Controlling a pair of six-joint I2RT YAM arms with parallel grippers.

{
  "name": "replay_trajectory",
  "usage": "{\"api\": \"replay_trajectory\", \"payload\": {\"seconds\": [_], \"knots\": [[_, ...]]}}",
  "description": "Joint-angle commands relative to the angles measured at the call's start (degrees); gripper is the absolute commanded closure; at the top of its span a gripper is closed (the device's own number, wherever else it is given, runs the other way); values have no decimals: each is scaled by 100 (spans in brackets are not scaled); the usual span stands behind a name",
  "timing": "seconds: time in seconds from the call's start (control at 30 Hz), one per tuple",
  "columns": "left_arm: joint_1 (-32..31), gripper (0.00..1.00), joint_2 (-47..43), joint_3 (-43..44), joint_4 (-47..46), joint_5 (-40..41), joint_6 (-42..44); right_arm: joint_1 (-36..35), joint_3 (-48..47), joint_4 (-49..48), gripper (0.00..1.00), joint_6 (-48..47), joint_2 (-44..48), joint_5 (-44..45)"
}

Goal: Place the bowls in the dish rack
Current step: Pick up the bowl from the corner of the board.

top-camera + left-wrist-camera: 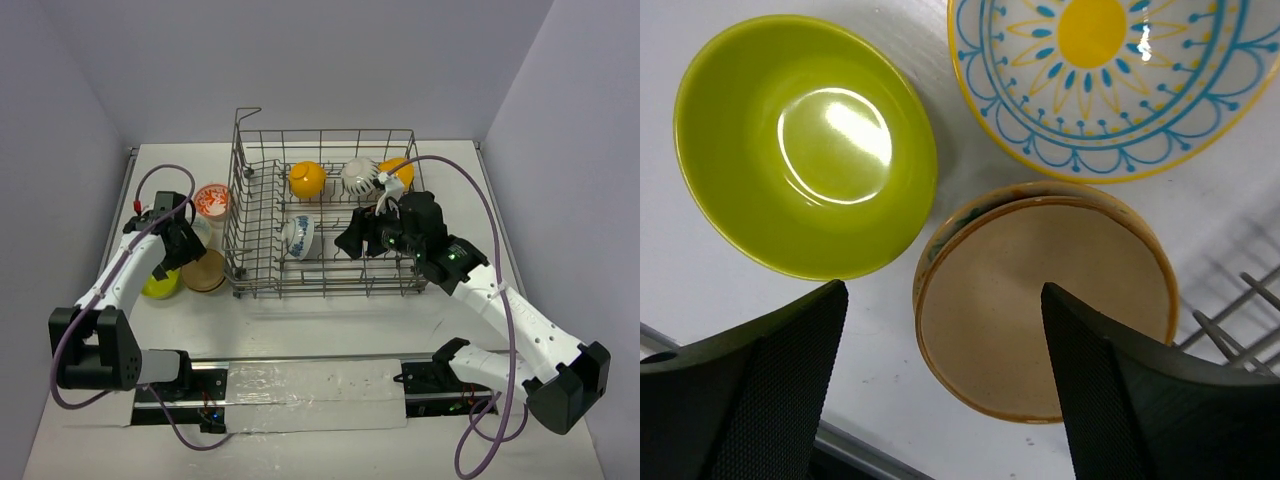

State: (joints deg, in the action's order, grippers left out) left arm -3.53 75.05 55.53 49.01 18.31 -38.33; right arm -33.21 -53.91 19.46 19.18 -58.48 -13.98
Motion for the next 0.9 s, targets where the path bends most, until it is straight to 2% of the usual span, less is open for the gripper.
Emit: {"api": "replay_trajectory", "payload": {"seconds": [0.0,0.13,0.53,0.6,0.87], "knots": [[-16,18,272,178,47,191,53,25,30,-224,29,-55,231,79],[-16,27,458,169,3,226,114,34,30,-215,29,-55,275,132],[-16,35,906,511,-120,200,308,34,56,-206,28,-46,267,273],[-16,40,968,520,-173,147,326,25,65,-215,28,-37,293,273],[-16,44,1275,547,-348,112,414,25,82,-241,28,-28,258,466]]}}
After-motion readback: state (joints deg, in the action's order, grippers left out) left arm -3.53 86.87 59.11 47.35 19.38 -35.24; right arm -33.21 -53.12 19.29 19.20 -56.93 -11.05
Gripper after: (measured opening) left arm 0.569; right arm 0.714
